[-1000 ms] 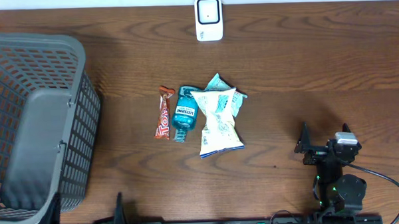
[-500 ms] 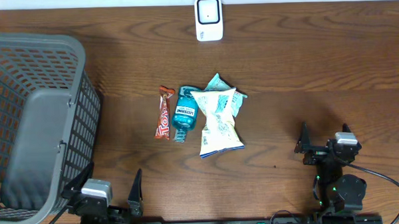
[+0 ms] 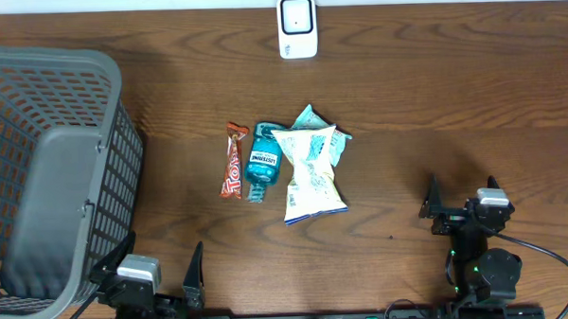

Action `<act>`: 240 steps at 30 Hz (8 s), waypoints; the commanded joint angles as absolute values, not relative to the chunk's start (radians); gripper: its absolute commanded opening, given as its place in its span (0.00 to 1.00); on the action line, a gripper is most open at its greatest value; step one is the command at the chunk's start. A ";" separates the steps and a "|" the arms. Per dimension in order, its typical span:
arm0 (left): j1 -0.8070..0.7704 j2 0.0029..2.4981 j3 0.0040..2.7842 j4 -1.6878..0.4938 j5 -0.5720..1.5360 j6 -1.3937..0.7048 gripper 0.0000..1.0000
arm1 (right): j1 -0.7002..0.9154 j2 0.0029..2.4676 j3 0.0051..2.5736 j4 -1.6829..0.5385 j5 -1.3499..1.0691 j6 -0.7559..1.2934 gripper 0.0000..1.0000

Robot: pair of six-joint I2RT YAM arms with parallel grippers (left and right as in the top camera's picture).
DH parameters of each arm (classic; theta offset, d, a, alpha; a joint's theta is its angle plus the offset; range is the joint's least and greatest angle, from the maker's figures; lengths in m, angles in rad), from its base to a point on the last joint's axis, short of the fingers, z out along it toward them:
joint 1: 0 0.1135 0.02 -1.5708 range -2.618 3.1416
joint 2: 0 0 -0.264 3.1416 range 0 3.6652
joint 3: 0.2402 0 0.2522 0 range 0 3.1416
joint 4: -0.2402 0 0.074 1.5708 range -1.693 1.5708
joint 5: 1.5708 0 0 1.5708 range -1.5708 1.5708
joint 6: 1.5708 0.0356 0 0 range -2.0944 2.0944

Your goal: Scan the item barcode

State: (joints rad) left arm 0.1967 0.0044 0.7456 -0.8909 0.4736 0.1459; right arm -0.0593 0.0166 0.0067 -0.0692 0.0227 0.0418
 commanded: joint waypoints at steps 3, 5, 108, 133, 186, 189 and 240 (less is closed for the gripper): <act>0.201 0.003 0.743 -0.891 0.498 0.144 1.00 | -0.058 0.013 0.006 -0.072 0.031 0.051 0.99; 0.201 0.003 0.743 -0.891 0.498 0.144 1.00 | -0.058 0.013 0.006 -0.072 0.031 0.051 0.99; 0.201 0.003 0.743 -0.891 0.498 0.144 1.00 | -0.058 0.596 0.805 -1.055 -0.554 0.434 0.99; 0.201 0.003 0.743 -0.891 0.498 0.144 1.00 | 0.083 0.914 0.574 -0.368 -0.538 0.644 0.99; 0.201 0.003 0.743 -0.891 0.498 0.144 1.00 | 0.413 1.303 0.683 -0.359 -0.323 0.711 0.01; 0.201 0.003 0.743 -0.891 0.498 0.144 1.00 | 0.425 1.208 0.731 -0.353 -0.328 0.698 0.01; 0.201 0.003 0.743 -0.890 0.498 0.144 1.00 | 0.732 1.579 1.039 -0.583 -0.046 0.579 0.01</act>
